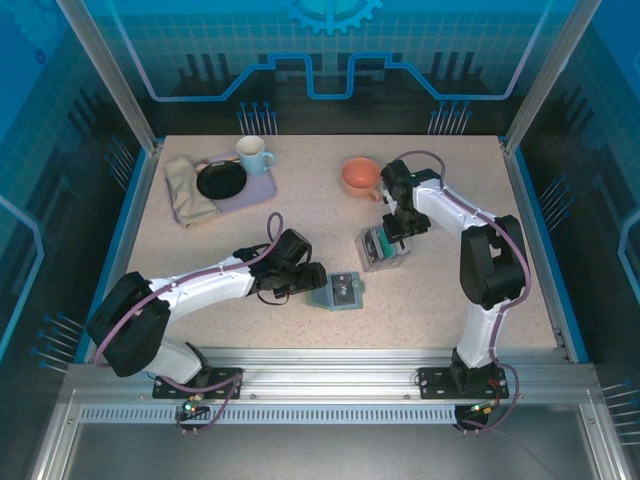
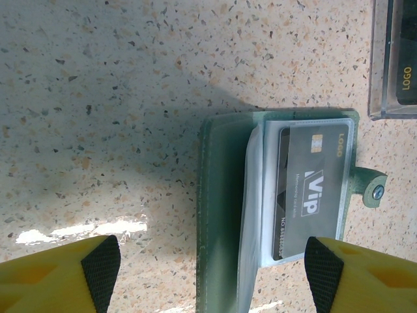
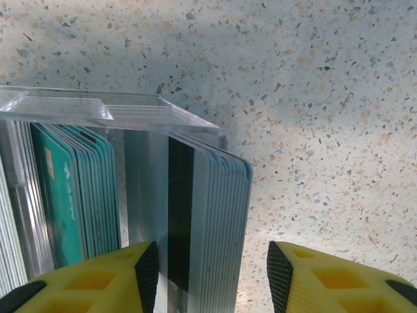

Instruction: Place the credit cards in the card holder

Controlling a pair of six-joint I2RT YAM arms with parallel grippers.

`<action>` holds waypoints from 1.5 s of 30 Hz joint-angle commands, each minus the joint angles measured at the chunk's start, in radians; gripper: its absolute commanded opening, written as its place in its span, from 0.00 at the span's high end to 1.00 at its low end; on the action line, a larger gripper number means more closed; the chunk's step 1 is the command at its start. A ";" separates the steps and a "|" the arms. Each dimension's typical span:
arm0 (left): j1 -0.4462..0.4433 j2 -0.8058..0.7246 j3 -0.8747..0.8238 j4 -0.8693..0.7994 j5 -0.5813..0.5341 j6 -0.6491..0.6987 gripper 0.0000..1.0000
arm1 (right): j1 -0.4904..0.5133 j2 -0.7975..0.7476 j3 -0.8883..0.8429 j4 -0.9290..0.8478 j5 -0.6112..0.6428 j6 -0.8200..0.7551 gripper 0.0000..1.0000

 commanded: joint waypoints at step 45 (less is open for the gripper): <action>0.008 -0.008 0.005 0.005 0.015 0.002 0.22 | 0.020 0.004 -0.003 0.001 0.114 -0.004 0.56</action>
